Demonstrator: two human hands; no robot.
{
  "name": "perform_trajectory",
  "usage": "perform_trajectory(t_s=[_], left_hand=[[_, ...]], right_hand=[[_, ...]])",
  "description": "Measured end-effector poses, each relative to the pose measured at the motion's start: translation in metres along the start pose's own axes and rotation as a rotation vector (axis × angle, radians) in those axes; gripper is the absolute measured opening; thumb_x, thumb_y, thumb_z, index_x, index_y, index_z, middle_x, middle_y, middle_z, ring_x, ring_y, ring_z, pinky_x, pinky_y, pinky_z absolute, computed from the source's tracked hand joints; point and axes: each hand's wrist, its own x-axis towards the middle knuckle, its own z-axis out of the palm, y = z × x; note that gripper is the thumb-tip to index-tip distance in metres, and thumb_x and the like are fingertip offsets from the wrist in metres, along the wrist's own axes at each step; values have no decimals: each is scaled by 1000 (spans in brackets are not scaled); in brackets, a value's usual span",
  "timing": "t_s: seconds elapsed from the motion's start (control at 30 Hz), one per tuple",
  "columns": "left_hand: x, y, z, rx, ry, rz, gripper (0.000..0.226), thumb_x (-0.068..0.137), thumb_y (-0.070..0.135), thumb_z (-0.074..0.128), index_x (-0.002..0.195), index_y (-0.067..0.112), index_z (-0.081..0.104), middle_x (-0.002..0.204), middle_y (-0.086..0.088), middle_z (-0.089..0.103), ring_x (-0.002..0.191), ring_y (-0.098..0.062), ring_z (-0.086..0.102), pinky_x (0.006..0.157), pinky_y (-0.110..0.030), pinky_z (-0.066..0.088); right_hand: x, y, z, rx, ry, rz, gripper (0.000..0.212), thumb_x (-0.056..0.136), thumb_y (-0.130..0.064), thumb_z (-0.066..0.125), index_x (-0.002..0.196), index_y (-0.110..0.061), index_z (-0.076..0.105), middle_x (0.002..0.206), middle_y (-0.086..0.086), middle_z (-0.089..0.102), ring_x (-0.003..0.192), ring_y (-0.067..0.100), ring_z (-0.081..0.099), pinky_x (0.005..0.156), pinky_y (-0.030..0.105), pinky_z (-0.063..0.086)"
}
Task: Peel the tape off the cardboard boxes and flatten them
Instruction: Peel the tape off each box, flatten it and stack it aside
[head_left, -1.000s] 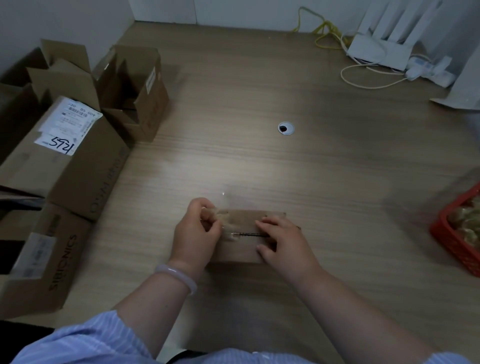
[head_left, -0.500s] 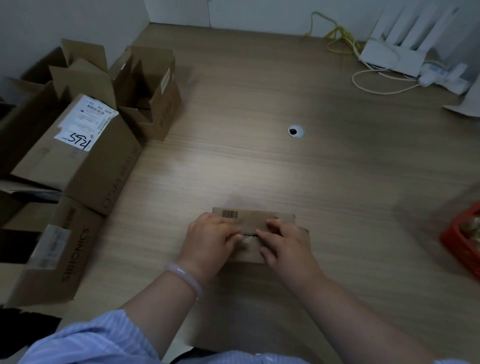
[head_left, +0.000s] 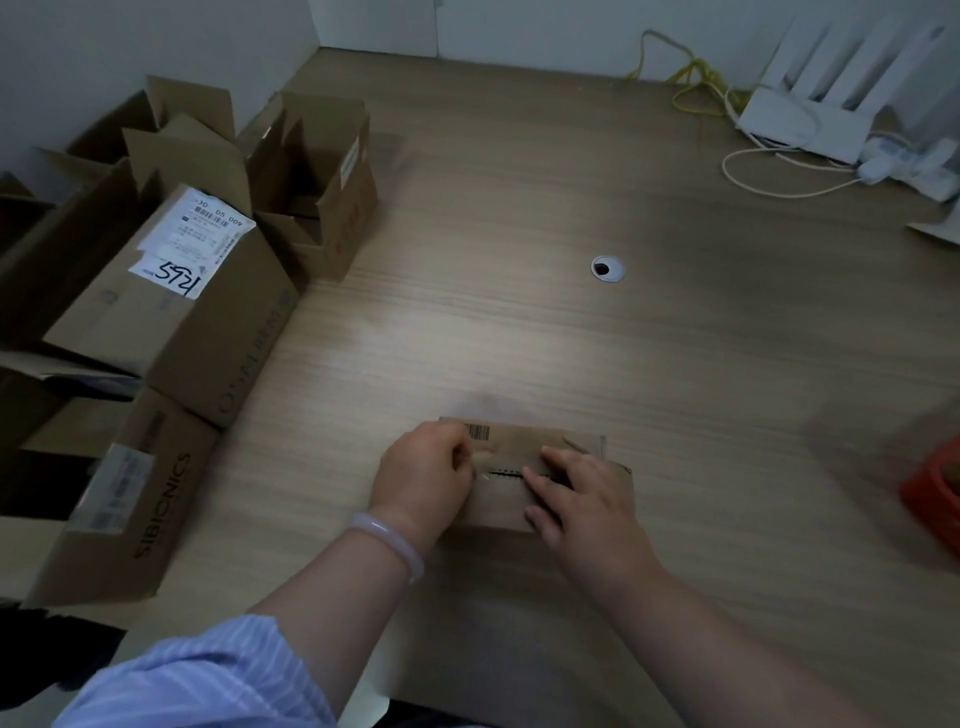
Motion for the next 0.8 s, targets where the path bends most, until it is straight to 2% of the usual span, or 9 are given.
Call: perform_trajectory(t_s=[0.17, 0.27, 0.3, 0.4, 0.47, 0.53, 0.63, 0.7, 0.8], left_hand=[[3, -18, -8, -354, 131, -291, 16, 73, 6, 66, 68, 20, 58, 76, 3, 62, 74, -15, 59, 65, -23, 46], [-5, -25, -7, -213, 154, -53, 18, 75, 3, 64, 74, 21, 67, 86, 3, 61, 78, -11, 57, 70, -19, 46], [-7, -26, -7, -135, 127, 58, 15, 78, 8, 59, 80, 18, 71, 89, 1, 61, 78, -14, 58, 70, -19, 47], [-15, -29, -7, 17, 45, 276, 36, 86, 30, 43, 95, 15, 74, 92, -3, 63, 79, -22, 61, 69, -26, 52], [-16, -30, -8, -55, 60, 258, 29, 84, 29, 52, 97, 15, 75, 92, -1, 65, 80, -20, 62, 75, -22, 50], [-12, -27, -10, -109, 54, 211, 22, 82, 21, 63, 100, 16, 74, 93, -1, 65, 84, -19, 62, 79, -15, 42], [-3, -22, -9, -86, -35, 114, 36, 79, 15, 70, 114, 16, 64, 103, -4, 56, 92, -21, 57, 86, -23, 43], [-2, -22, -6, -51, -37, 126, 28, 75, 16, 73, 102, 12, 66, 103, -5, 52, 89, -23, 56, 83, -29, 48], [-6, -25, -1, -11, -9, 194, 12, 72, 13, 73, 78, 8, 64, 90, -9, 57, 79, -28, 57, 69, -33, 51]], right_hand=[[-1, -1, 0, -4, -2, 15, 37, 75, -37, 62, 107, -22, 73, 120, 6, 62, 106, 27, 56, 99, 28, 31], [-2, -2, 0, -5, -7, 23, 37, 76, -37, 61, 108, -22, 73, 122, 5, 61, 107, 27, 56, 99, 30, 32], [-1, -2, 0, -8, -4, 21, 37, 75, -37, 62, 107, -22, 73, 122, 5, 62, 107, 27, 56, 99, 30, 32], [0, -3, 0, -25, 4, 13, 36, 73, -34, 66, 106, -21, 73, 120, 6, 62, 106, 28, 58, 100, 29, 34], [-1, -4, 1, -33, 7, 12, 35, 72, -31, 72, 106, -21, 73, 120, 6, 63, 106, 29, 59, 101, 29, 35], [-1, -3, 2, -36, 18, 7, 36, 72, -32, 70, 105, -20, 74, 119, 7, 63, 105, 29, 59, 99, 30, 33], [-1, -4, 3, -36, 41, -2, 37, 71, -34, 65, 105, -20, 74, 118, 7, 64, 107, 23, 50, 97, 28, 31], [0, -3, 3, -42, 51, -15, 37, 71, -33, 65, 104, -19, 74, 117, 8, 64, 105, 21, 44, 96, 27, 31], [-1, -2, 4, -66, 53, -31, 36, 71, -31, 71, 105, -20, 74, 118, 8, 64, 106, 21, 43, 97, 27, 30]])
